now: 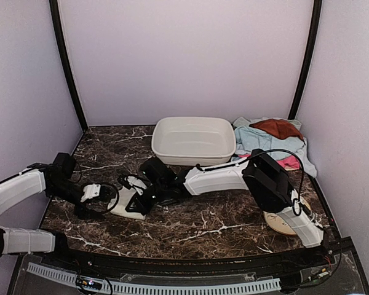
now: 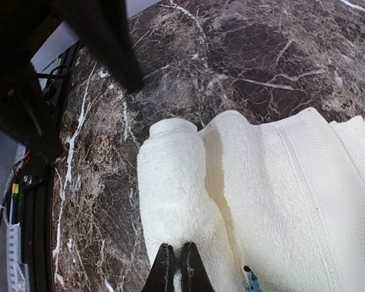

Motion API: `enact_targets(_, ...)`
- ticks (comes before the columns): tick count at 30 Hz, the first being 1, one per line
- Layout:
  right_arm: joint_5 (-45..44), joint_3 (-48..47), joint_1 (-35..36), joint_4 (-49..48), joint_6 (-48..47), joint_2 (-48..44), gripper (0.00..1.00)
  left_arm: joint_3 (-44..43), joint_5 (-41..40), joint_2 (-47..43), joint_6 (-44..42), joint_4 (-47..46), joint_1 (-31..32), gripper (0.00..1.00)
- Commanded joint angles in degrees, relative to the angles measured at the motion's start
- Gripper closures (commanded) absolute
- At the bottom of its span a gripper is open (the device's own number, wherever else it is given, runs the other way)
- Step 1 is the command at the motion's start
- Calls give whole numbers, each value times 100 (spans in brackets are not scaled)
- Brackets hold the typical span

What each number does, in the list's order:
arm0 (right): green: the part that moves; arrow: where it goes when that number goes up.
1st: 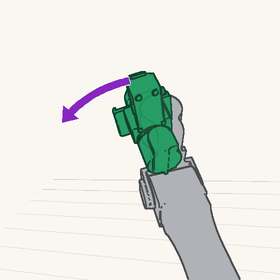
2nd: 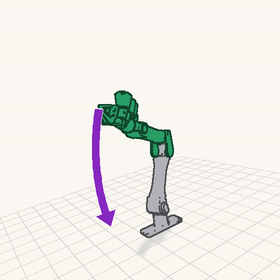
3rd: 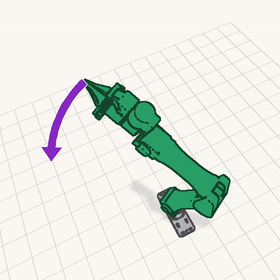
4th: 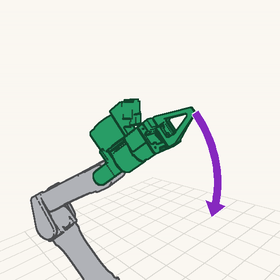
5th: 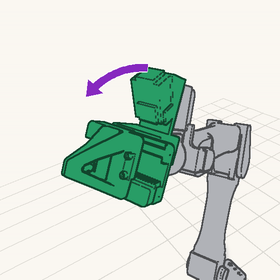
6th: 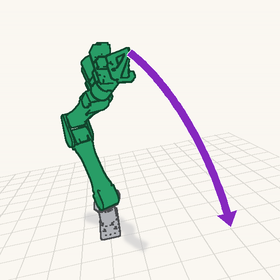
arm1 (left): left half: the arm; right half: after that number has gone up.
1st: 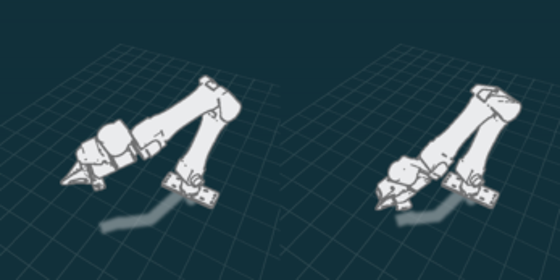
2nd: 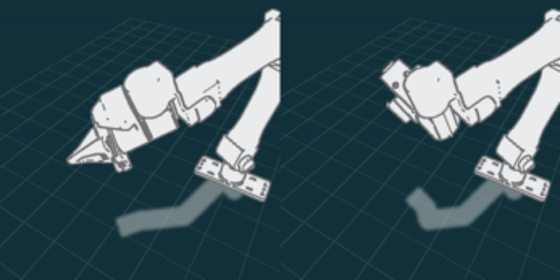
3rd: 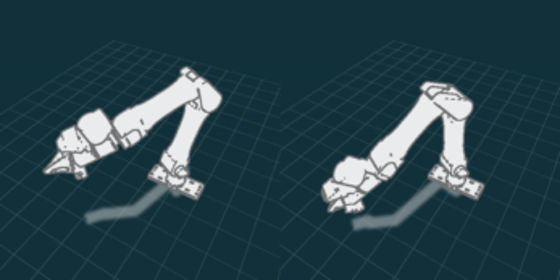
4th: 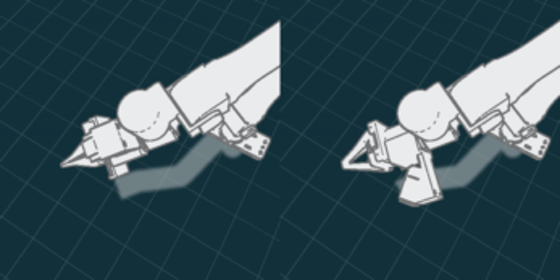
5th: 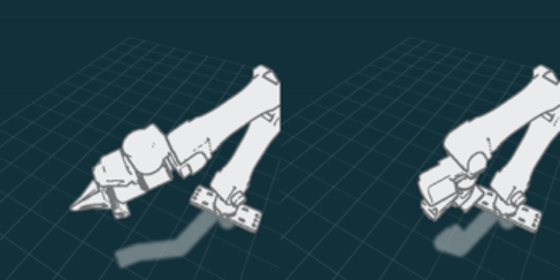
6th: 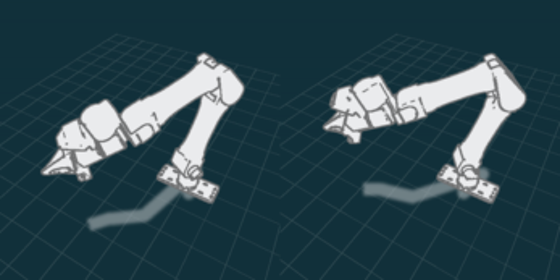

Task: Roll the towels
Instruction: Roll the towel at the center of the board.

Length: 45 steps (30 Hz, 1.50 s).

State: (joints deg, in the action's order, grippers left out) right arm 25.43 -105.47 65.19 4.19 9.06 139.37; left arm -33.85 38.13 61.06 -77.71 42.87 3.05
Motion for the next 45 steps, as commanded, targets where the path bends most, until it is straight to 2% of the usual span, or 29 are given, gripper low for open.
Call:
enact_targets(1,577,-232,-174,595,1054,385,100,105,-281,-30,94,-312,753,30)
enact_targets(5,636,-321,-238,674,1282,540,100,86,-639,144,83,-587,1255,31)
enact_targets(12,1061,-419,-363,550,1803,774,100,-62,-1171,856,-50,-1108,1545,40)
enact_targets(17,1273,-385,-443,378,2041,802,100,-236,-1374,1308,165,-1655,1671,49)
enact_targets(21,1414,-393,-484,405,2124,858,100,-222,-1441,1369,180,-1839,1733,50)
enact_targets(27,1516,-286,-567,330,2297,829,100,-238,-1397,1312,166,-1618,1834,50)
enact_targets(38,1893,-266,-569,-57,2625,738,100,-380,-1654,2092,325,-1896,1856,55)
enact_targets(39,1936,-245,-569,-117,2665,724,99,-404,-1665,2160,354,-1884,1855,59)
enact_targets(42,1862,-103,-577,-276,2667,545,92,-543,-1635,2390,449,-1682,1852,81)
enact_targets(45,1081,277,-635,-345,2403,36,81,-757,-1424,2588,558,-1204,1849,92)
